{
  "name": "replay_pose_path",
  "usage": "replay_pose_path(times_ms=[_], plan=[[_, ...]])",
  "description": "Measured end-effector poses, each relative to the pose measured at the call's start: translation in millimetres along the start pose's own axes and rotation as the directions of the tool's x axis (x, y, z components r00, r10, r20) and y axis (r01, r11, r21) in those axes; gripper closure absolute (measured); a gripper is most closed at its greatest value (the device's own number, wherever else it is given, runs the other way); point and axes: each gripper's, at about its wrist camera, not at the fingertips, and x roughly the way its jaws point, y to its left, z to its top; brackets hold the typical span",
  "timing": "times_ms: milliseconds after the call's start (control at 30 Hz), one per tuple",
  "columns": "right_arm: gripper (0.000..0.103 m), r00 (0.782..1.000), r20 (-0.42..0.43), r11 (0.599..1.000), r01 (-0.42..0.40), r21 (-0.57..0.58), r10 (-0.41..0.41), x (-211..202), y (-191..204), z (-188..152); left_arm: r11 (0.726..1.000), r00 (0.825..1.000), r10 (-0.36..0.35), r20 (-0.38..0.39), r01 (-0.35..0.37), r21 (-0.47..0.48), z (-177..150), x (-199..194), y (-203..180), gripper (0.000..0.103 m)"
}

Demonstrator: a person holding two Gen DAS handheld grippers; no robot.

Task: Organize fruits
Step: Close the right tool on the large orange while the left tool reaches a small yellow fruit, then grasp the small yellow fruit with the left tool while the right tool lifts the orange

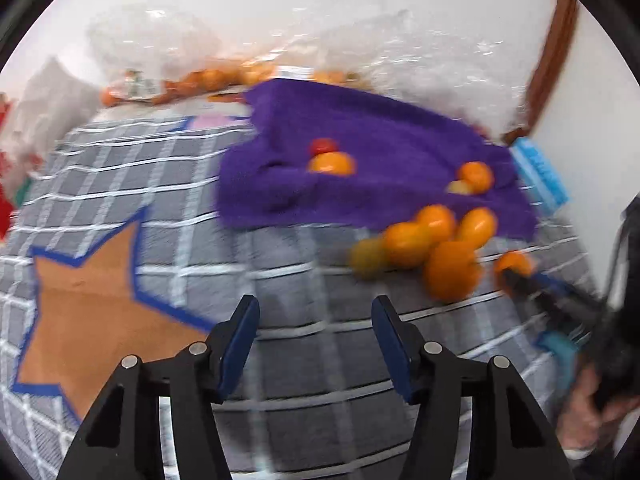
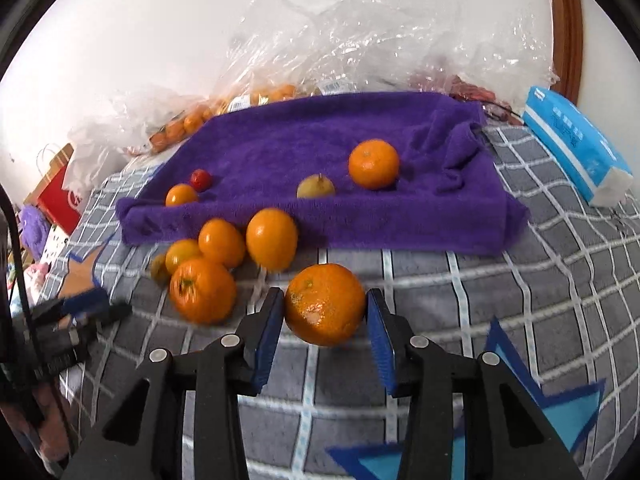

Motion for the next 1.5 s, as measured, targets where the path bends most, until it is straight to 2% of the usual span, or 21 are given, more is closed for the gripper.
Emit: replay_pose_path(times_ms=[167, 200, 400, 433, 533, 800, 1033, 1200, 1500], plan=[[0.060, 1.000, 0.008, 1.000, -0.013, 0.012, 0.013, -0.8, -2.6, -1.7, 0.997, 0.999, 0.040, -0.018, -0.039, 0.074, 6.7, 19.7, -18.4, 0.048], [0.060, 1.000, 0.007, 1.000, -0.011, 0.008, 0.011, -0.1, -2.2, -0.7, 0.996, 0.999, 0.031, -0.028, -0.029, 0.087, 7.4, 24.8, -20.8, 0.049], [0.059, 1.000, 0.000, 1.000, 0.014, -0.015, -0.014, 8.1, -0.3, 1.6, 0.985, 0.997, 0.072, 0.021, -0.074, 0.154, 12.3, 34.9, -28.0, 0.059], [0.059, 1.000, -0.002, 1.000, 0.010, -0.011, -0.010, 9.4, -0.7, 2.3, 0.985, 0.997, 0.072, 0.025, -0.075, 0.153, 13.5, 35.5, -27.7, 0.062], [0.059, 1.000, 0.004, 1.000, 0.005, 0.018, -0.005, 11.8, -4.2, 3.5, 0.984, 0.997, 0.067, 0.031, -0.071, 0.161, 14.8, 35.6, -28.0, 0.082], [0.059, 0.999, 0.014, 0.999, 0.045, 0.006, -0.045, 13.2, 1.3, 1.5, 0.986, 0.997, 0.068, 0.038, -0.073, 0.147, 14.6, 36.4, -27.4, 0.082], [0.059, 0.999, 0.013, 0.999, 0.039, 0.008, -0.039, 12.9, 0.1, 0.4, 0.998, 0.999, -0.005, 0.043, 0.003, 0.057, 18.3, 36.9, -10.1, 0.079], [0.059, 0.999, 0.013, 0.999, 0.041, 0.007, -0.042, 13.6, 0.6, 0.5, 0.998, 0.999, 0.018, 0.047, -0.021, 0.062, 22.5, 41.1, -14.6, 0.077], [0.060, 0.998, 0.014, 0.998, 0.068, -0.003, -0.067, 14.5, 3.7, 0.1, 0.999, 0.998, 0.028, 0.061, -0.031, 0.038, 22.2, 38.0, -11.8, 0.079]])
